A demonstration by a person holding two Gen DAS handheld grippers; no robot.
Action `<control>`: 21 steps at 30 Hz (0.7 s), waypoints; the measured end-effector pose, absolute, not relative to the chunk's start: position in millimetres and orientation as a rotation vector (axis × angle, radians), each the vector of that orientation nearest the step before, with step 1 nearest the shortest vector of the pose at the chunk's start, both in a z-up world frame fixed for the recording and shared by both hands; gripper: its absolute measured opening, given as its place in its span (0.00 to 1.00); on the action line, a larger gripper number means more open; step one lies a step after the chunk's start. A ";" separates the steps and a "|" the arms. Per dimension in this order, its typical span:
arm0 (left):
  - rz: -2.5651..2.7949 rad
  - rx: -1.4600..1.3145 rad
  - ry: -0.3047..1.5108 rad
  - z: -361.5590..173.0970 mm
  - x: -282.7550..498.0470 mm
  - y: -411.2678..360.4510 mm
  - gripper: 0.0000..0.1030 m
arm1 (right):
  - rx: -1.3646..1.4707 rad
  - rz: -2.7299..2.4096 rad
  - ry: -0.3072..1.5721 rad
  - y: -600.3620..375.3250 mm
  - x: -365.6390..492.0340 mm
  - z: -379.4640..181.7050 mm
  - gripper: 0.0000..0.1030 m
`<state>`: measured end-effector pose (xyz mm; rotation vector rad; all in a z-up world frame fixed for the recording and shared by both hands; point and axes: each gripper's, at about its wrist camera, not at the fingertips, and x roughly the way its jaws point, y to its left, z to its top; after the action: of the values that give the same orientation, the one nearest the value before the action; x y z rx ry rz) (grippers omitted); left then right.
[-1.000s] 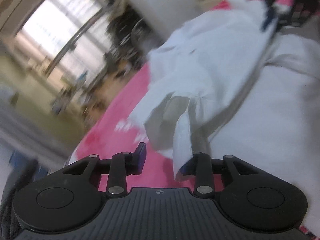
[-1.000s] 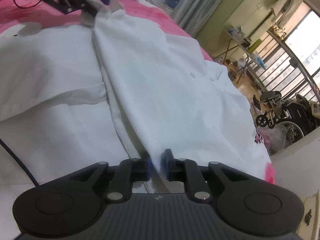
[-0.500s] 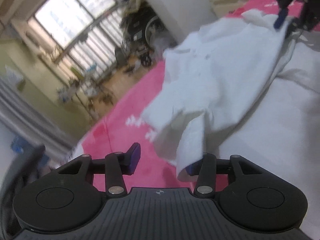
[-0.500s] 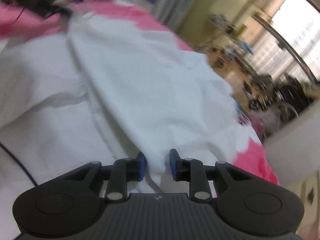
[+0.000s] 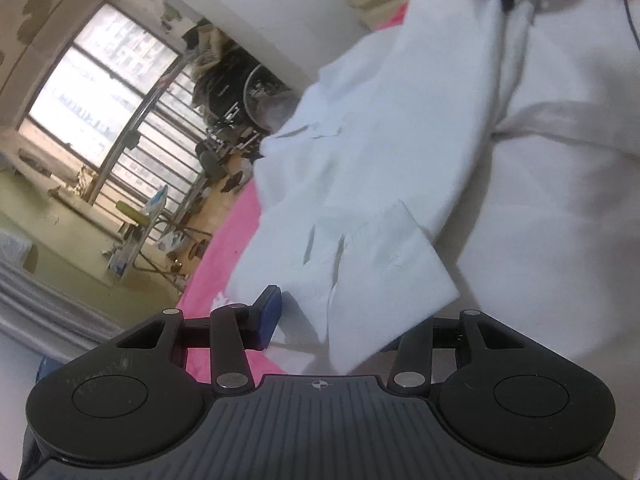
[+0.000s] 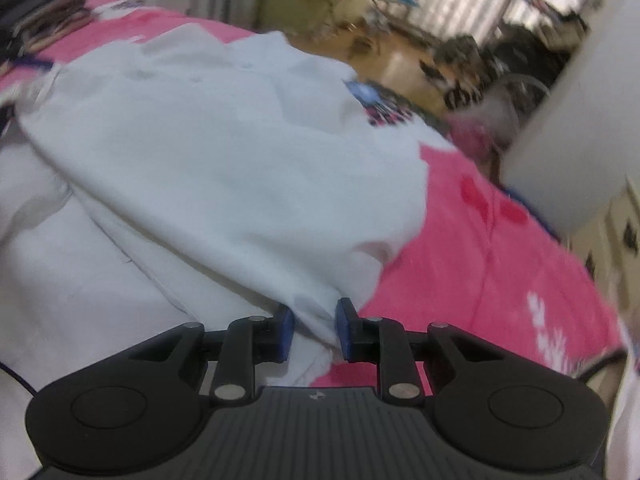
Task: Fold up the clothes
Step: 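Release the shirt side from the left gripper while the right gripper holds the shirt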
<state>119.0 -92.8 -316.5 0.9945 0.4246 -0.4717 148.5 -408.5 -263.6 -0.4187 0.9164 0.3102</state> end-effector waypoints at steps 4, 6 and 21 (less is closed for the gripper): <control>-0.463 1.002 0.429 -316.4 115.2 -91.3 0.45 | -0.391 0.293 0.943 -416.4 144.3 -262.3 0.23; -0.449 1.012 0.427 -314.0 115.5 -88.1 0.51 | -0.379 0.286 0.959 -417.6 143.8 -264.0 0.23; -0.031 0.894 0.586 -294.7 168.5 -24.1 0.57 | -0.394 0.272 0.969 -414.9 146.7 -265.8 0.26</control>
<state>168.5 -24.1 -294.7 0.8939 0.5861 -0.0305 146.7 -414.9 -265.8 -0.3940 0.9686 0.2717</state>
